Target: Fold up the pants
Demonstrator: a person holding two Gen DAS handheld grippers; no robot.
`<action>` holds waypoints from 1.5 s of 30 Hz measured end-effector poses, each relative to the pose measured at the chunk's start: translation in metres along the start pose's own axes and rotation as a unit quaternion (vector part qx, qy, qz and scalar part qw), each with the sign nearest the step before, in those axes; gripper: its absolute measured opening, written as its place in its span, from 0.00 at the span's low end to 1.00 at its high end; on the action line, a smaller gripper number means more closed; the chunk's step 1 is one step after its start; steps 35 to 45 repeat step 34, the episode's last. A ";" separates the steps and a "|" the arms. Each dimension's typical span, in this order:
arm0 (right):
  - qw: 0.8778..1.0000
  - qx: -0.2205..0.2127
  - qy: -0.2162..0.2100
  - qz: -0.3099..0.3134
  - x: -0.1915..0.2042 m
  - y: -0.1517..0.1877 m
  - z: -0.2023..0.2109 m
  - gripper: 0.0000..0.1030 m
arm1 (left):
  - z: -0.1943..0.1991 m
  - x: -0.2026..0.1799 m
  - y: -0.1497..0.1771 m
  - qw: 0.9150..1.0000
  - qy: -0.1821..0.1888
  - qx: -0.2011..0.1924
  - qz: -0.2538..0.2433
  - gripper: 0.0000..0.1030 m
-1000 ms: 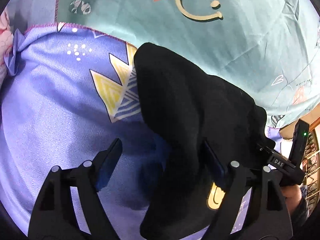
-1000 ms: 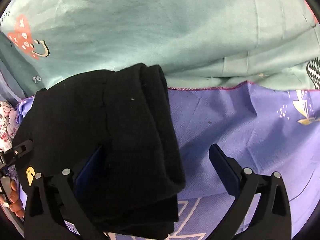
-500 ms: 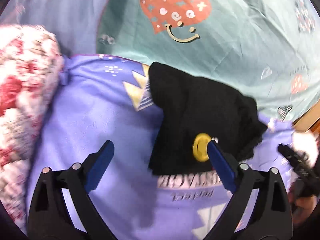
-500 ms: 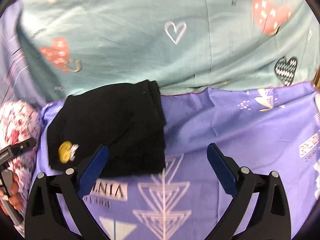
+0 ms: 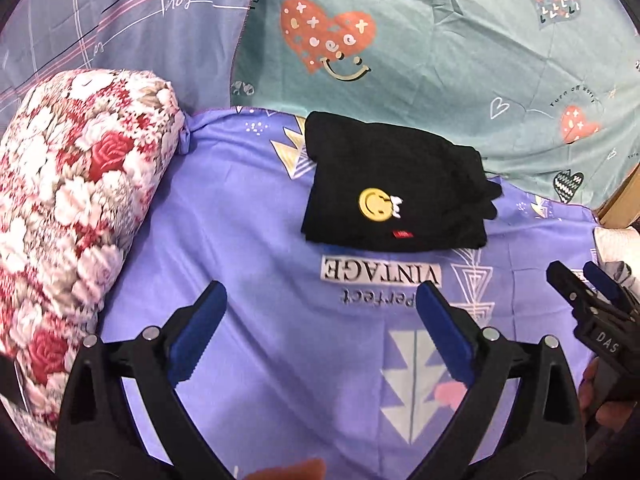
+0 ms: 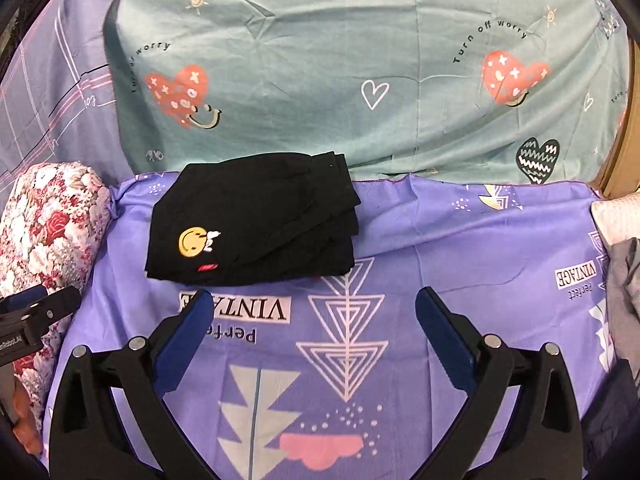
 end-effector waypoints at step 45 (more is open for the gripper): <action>1.000 0.024 0.004 0.005 0.012 0.057 0.070 0.98 | 0.056 -0.004 0.056 0.999 -0.010 0.025 -0.023 0.98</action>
Point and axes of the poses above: each gripper's, at about its wrist camera, not at the fingertips, and z roughly against the way its jaws point, x to its left, y to its underside, the point moved 3 cm from there along -z, roughly the way its jaws point, and after that the axes turned 9 degrees about -x, right-handed, at the moved point
